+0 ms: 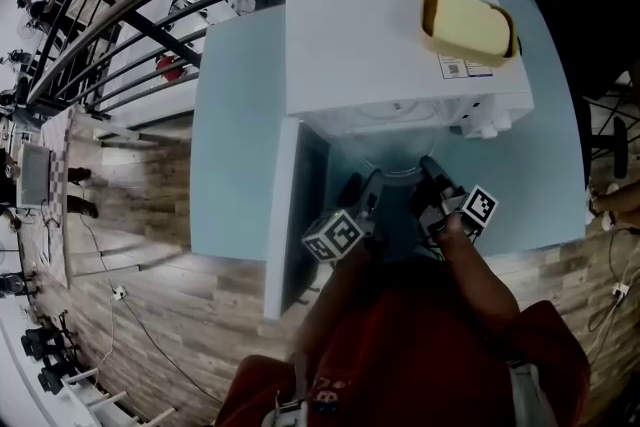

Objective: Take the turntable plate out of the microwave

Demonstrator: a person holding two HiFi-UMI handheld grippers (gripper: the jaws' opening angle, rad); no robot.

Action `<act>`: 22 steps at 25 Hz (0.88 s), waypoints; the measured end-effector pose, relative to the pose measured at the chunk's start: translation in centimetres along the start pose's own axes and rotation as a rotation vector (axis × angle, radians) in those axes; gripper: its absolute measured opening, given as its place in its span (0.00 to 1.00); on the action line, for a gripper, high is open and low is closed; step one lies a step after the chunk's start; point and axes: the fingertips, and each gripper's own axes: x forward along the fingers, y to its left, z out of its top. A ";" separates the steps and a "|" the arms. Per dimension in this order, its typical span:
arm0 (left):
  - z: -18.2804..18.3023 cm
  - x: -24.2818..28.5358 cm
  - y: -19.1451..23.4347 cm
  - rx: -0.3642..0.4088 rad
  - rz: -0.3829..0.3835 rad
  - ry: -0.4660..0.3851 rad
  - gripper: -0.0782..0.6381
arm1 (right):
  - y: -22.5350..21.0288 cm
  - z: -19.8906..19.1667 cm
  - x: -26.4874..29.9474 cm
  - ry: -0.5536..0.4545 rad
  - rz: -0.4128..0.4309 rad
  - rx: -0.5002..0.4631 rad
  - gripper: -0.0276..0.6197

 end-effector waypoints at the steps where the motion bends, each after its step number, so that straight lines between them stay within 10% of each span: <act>1: 0.0 0.1 0.1 -0.030 -0.008 -0.005 0.56 | 0.0 0.0 0.0 0.001 0.000 -0.001 0.09; 22: -1.7 7.5 -1.6 -0.449 -0.256 0.039 0.57 | 0.2 -0.3 -2.0 0.096 0.005 -0.002 0.09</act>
